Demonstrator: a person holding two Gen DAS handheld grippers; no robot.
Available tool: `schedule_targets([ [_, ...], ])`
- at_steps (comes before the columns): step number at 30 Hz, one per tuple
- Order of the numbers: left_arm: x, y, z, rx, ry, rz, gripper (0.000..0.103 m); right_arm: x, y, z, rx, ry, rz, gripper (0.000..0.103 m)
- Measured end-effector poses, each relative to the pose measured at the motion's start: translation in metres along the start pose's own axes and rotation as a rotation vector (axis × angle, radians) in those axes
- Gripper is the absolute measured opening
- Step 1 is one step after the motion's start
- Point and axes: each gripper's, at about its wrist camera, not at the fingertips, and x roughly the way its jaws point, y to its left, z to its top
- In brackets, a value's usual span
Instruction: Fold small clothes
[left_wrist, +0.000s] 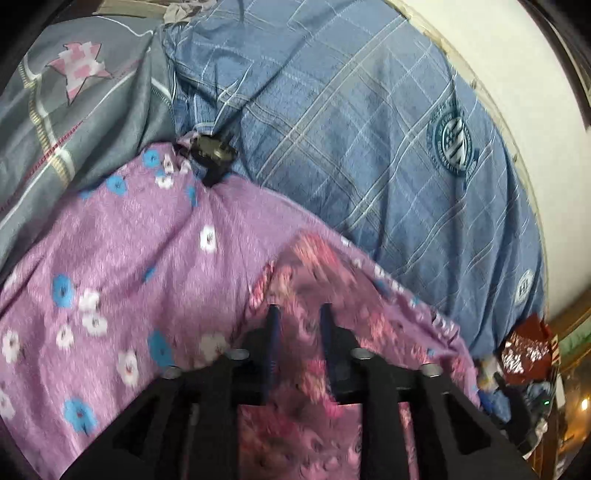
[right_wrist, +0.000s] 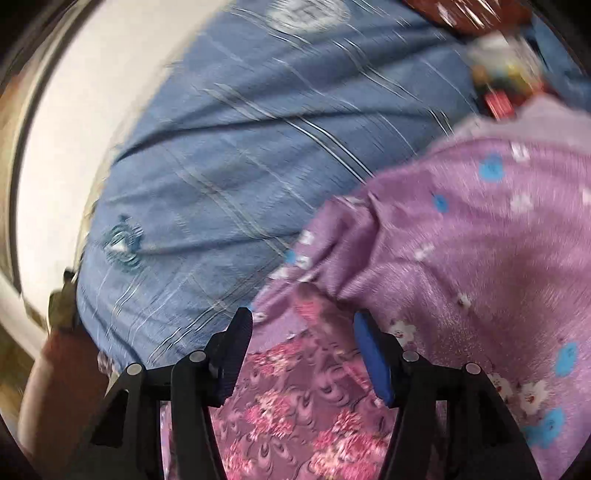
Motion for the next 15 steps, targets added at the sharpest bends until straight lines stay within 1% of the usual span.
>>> schedule_targets([
  [2,0.000,0.001,-0.004,-0.004,0.006,0.034,0.031,0.003,0.008,-0.008,-0.030,0.046,0.012,0.059],
  [3,0.003,-0.001,-0.007,0.001,0.016,0.062,0.034,0.008,0.013,-0.012,-0.051,0.071,0.012,0.057],
  [4,0.007,-0.001,-0.010,0.004,0.033,0.103,0.037,0.011,0.015,-0.017,-0.055,0.096,0.030,0.054],
  [5,0.008,-0.001,-0.012,0.005,0.046,0.122,0.037,0.019,0.016,-0.020,-0.049,0.146,0.068,0.052],
  [6,0.010,-0.001,-0.011,0.005,0.059,0.132,0.037,0.029,0.015,-0.024,-0.044,0.205,0.091,0.046],
  [7,0.016,-0.001,-0.013,0.009,0.077,0.147,0.037,0.042,0.013,-0.028,-0.039,0.266,0.082,0.040],
  [8,0.020,-0.002,-0.010,0.013,0.089,0.164,0.037,0.047,0.011,-0.030,-0.046,0.280,0.034,0.033],
  [9,0.026,0.000,-0.011,0.026,0.104,0.206,0.037,0.052,0.006,-0.030,-0.056,0.272,-0.033,0.033],
  [10,0.032,0.002,-0.009,0.039,0.119,0.256,0.037,0.057,-0.004,-0.027,-0.053,0.253,-0.109,0.027],
  [11,0.039,0.003,-0.007,0.054,0.141,0.308,0.037,0.059,-0.017,-0.023,-0.027,0.233,-0.169,0.024],
  [12,0.045,0.006,-0.003,0.054,0.157,0.325,0.041,0.059,-0.028,-0.021,0.004,0.214,-0.224,0.015],
  [13,0.048,0.006,0.001,0.045,0.163,0.320,0.042,0.056,-0.039,-0.017,0.044,0.177,-0.263,0.003],
  [14,0.049,0.004,0.003,0.041,0.163,0.317,0.042,0.050,-0.043,-0.014,0.065,0.139,-0.272,0.005],
  [15,0.050,0.003,0.005,0.044,0.163,0.319,0.042,0.043,-0.039,-0.012,0.062,0.100,-0.272,0.010],
])
